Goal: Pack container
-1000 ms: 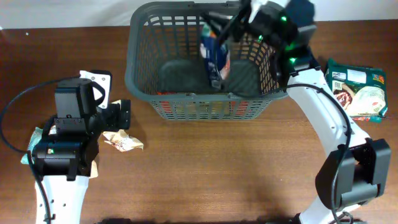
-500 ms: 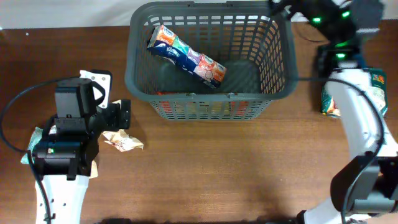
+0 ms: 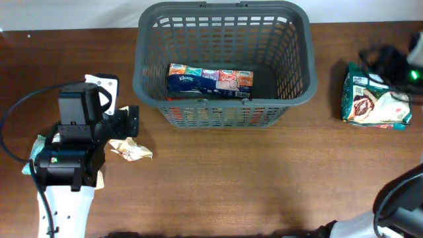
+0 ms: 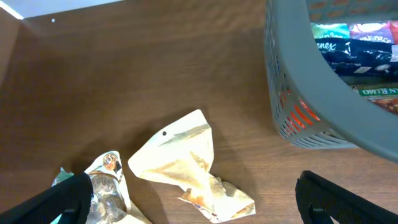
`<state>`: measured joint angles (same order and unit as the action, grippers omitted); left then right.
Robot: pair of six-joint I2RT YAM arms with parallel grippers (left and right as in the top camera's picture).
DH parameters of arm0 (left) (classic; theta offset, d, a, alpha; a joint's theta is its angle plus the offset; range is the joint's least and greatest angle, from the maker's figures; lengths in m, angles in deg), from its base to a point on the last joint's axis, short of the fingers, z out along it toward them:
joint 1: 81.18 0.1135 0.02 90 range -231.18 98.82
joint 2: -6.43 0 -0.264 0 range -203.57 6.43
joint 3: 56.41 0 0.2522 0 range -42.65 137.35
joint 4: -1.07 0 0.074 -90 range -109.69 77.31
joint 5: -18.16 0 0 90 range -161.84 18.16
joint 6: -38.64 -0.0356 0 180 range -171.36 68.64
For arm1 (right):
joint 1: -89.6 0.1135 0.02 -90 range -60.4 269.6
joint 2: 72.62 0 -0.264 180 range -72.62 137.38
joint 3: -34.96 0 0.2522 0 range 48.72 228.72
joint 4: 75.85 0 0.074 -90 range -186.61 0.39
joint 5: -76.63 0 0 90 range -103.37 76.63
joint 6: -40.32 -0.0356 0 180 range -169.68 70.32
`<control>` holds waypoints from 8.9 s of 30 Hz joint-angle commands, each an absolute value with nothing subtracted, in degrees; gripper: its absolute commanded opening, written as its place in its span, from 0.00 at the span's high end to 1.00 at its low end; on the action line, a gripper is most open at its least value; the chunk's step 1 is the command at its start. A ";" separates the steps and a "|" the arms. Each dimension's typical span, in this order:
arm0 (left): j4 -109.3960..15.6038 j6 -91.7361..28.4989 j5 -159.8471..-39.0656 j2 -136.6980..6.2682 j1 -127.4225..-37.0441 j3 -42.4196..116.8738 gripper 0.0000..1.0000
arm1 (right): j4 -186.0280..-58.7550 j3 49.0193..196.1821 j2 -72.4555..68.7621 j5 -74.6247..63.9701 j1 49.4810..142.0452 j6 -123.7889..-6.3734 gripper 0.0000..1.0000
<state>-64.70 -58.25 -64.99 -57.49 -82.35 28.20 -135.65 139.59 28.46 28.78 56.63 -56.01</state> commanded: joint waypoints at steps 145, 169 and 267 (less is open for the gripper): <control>-68.02 -58.10 -66.65 -57.64 -82.53 28.66 0.01 | -136.52 137.56 38.27 -13.01 68.89 -47.84 0.96; -67.98 -58.14 -66.47 -57.64 -82.53 28.66 0.01 | -138.10 137.58 28.11 -13.18 68.89 -48.54 0.96; -67.17 -58.78 -68.38 -64.72 -82.53 28.66 0.01 | -172.32 155.13 44.35 8.13 56.30 -45.58 0.01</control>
